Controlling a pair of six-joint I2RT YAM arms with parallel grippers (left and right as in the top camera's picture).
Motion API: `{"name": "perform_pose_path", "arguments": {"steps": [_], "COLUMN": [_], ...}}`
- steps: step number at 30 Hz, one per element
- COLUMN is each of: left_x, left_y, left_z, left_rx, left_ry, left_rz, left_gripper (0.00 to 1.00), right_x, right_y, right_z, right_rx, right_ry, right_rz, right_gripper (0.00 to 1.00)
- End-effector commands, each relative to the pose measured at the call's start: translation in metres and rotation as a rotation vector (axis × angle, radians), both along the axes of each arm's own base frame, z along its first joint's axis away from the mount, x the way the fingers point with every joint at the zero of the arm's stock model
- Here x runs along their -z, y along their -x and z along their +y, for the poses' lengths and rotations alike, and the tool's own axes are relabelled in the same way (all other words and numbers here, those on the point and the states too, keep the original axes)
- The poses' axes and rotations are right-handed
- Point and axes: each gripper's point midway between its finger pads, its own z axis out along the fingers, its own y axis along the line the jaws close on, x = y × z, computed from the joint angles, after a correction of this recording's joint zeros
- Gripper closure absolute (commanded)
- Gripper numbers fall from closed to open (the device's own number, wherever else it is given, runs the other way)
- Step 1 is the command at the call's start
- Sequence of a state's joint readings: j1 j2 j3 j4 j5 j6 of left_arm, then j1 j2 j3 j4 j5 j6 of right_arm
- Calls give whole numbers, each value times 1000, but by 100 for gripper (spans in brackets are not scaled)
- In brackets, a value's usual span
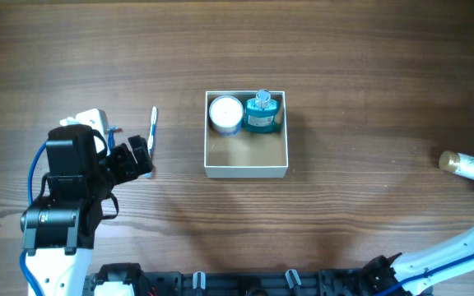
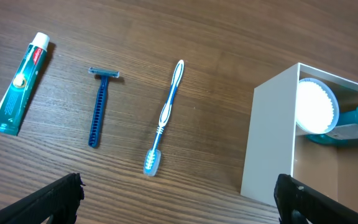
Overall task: Pack container
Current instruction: 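Reach the right gripper to the white Pantene tube and grasp it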
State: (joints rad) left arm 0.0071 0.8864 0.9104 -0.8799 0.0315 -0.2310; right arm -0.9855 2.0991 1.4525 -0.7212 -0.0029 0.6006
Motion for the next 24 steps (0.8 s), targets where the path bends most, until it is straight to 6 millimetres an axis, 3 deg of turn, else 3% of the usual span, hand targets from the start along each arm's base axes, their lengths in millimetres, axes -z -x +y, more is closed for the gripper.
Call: {"name": "perform_pose_path", "arguments": {"steps": [1,7,12,16,19,22,24], "left_x": [-7,-7,-7,-7,-7,-7,-7], "left_y": [-2,-2,-2,-2,-2,-2,-2], "left_z": [-2,-2,-2,-2,-2,-2,-2], "left_rx": [-3,-3,-3,-3,-3,-3,-3], "left_ry": [10,10,10,10,10,10,10], "left_rz": [-16,-17,-17,-17,-17,-17,-17], "left_gripper": [0,0,0,0,0,0,0], "right_x": [23,23,22,9,-18,-72,-124], "right_y": [6,7,6,-10,-29,-63,-93], "right_z": [9,9,10,15,16,24,43], "right_rx": [4,4,2,-18,-95,-238,-391], "right_ry": [-54,-58,-61,-82,-29,105,232], "right_rz": [38,40,36,-54,-100,-171,-235], "right_gripper": [38,59,89,96,96,96,96]}}
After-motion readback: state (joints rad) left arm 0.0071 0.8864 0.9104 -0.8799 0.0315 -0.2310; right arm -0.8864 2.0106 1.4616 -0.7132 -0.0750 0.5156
